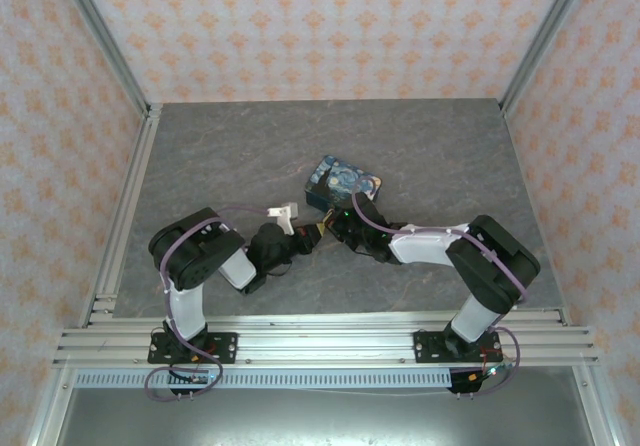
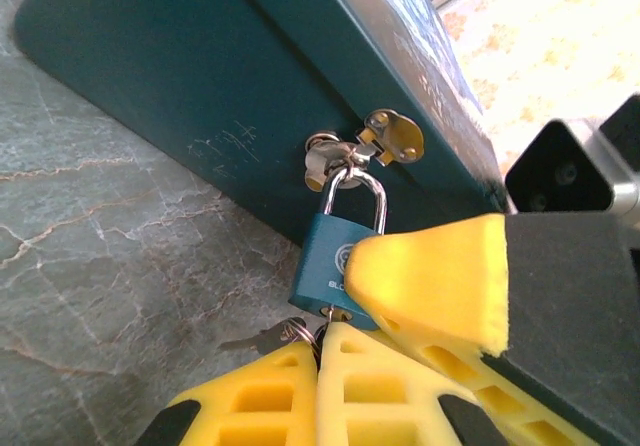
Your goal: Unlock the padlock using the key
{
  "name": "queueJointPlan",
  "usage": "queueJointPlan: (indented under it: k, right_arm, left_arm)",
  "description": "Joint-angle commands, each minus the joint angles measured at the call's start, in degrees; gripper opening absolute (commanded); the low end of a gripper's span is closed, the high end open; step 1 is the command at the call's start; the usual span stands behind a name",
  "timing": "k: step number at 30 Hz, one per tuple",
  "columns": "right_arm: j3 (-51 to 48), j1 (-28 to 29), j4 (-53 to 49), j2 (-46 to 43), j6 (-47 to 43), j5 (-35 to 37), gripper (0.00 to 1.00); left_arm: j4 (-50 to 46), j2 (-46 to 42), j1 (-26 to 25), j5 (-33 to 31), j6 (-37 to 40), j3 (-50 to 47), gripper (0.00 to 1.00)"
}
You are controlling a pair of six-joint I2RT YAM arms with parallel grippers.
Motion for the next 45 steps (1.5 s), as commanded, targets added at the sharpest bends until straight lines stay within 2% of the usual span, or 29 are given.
queueJointPlan:
  k: [1, 5, 8, 10, 12, 14, 19, 23, 29, 33, 37, 45]
  right_arm:
    - [0.43, 1.06, -5.85, -0.31, 2.0, -8.18, 0.0]
    - [0.35, 1.06, -6.23, -0.5, 1.38, -8.93, 0.0]
    - [0.58, 1.06, -6.29, -0.07, -0.51, -10.16, 0.0]
    - [1.02, 0.98, -7.15, 0.29, -2.36, -11.1, 0.0]
    - [1.63, 0.97, -9.02, 0.42, -4.79, -11.45, 0.0]
    - [2.34, 0.72, -11.99, 0.23, -7.92, -11.39, 0.0]
    - [5.43, -0.91, -20.79, 0.09, -19.66, -12.81, 0.0]
    - [8.09, -2.47, -27.55, 0.09, -29.46, -12.92, 0.0]
    - [11.09, -4.44, -35.24, -0.94, -37.51, -9.74, 0.0]
    - [13.81, -4.48, -39.48, -0.38, -41.47, -7.33, 0.0]
    - [15.1, -4.48, -40.02, 0.46, -40.83, -6.35, 0.0]
    - [13.89, -4.4, -36.48, -0.26, -30.36, -4.99, 0.0]
  left_arm:
    - [-5.79, -3.55, -3.36, -4.39, 11.53, -0.55, 0.0]
    - [-12.98, -7.47, -4.37, -7.95, 16.49, -0.2, 0.0]
    - [-17.17, -9.63, -4.33, -9.87, 17.04, 0.1, 0.01]
    - [-19.58, -10.83, -4.37, -10.46, 16.71, -0.23, 0.2]
    - [-19.47, -11.98, -4.32, -11.08, 16.36, -1.51, 0.32]
    - [-20.43, -13.93, -4.31, -11.88, 16.31, -2.84, 0.4]
    - [-25.82, -20.92, -4.27, -13.52, 16.38, -5.57, 0.48]
    - [-32.34, -28.04, -4.15, -15.16, 16.35, -6.79, 0.5]
    - [-43.72, -37.26, -2.82, -17.0, 16.91, -6.18, 0.5]
    - [-45.9, -39.74, -1.39, -16.12, 16.47, -6.01, 0.5]
    - [-47.15, -39.81, -0.82, -15.17, 16.38, -5.22, 0.49]
    - [-47.76, -40.11, -0.63, -14.13, 14.04, -4.7, 0.48]
